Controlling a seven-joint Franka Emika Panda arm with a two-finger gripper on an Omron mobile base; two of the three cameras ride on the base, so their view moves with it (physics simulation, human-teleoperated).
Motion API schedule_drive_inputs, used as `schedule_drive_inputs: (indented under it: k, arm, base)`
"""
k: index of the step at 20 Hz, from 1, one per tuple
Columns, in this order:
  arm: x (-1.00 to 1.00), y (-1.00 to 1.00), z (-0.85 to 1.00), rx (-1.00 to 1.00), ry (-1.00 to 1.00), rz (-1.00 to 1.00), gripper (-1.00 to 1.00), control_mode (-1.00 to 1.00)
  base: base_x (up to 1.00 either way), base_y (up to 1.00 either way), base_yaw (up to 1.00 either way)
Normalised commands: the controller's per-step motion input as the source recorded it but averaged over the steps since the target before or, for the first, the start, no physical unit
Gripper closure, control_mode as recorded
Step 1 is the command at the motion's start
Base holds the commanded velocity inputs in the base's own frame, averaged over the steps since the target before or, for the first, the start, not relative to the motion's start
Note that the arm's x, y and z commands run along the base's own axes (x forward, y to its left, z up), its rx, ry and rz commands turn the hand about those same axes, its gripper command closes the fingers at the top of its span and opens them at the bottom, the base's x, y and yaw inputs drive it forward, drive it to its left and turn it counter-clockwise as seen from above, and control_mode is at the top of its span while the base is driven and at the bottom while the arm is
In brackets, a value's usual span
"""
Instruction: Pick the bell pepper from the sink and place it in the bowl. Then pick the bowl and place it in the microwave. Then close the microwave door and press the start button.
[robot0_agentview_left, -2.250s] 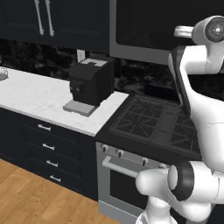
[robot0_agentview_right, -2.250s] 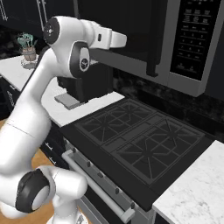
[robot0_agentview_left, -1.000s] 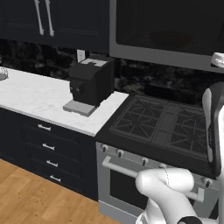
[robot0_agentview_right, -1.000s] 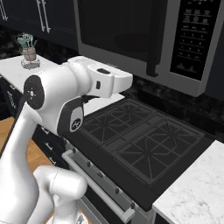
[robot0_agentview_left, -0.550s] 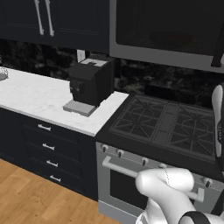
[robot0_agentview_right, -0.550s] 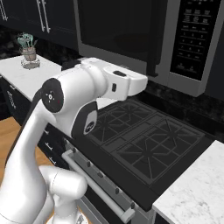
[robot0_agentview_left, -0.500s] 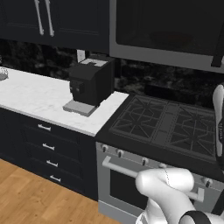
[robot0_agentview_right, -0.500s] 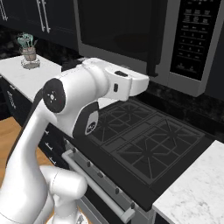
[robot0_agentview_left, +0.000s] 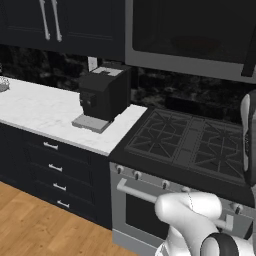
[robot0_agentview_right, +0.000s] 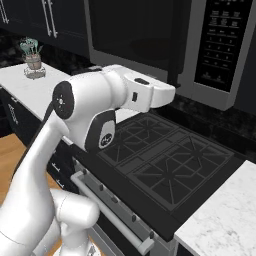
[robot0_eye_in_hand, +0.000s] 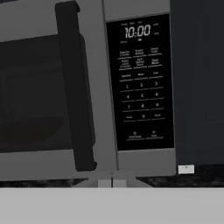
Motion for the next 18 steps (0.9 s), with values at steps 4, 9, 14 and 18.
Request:
schedule_drive_inputs:
  k: [4, 9, 14, 18]
  arm:
    - [0.28, -0.04, 0.0, 0.0, 0.0, -0.11, 1.0, -1.0]
    - [0.32, -0.1, 0.0, 0.0, 0.0, -0.01, 1.0, -1.0]
    - [0.12, -0.48, 0.0, 0.01, 0.0, 0.0, 1.0, -1.0]
    - [0.04, -0.46, 0.0, 0.01, 0.0, 0.0, 1.0, -1.0]
  base:
    - [0.0, 0.0, 0.0]
    - [0.0, 0.0, 0.0]
    - [0.0, 0.0, 0.0]
    - [0.0, 0.0, 0.0]
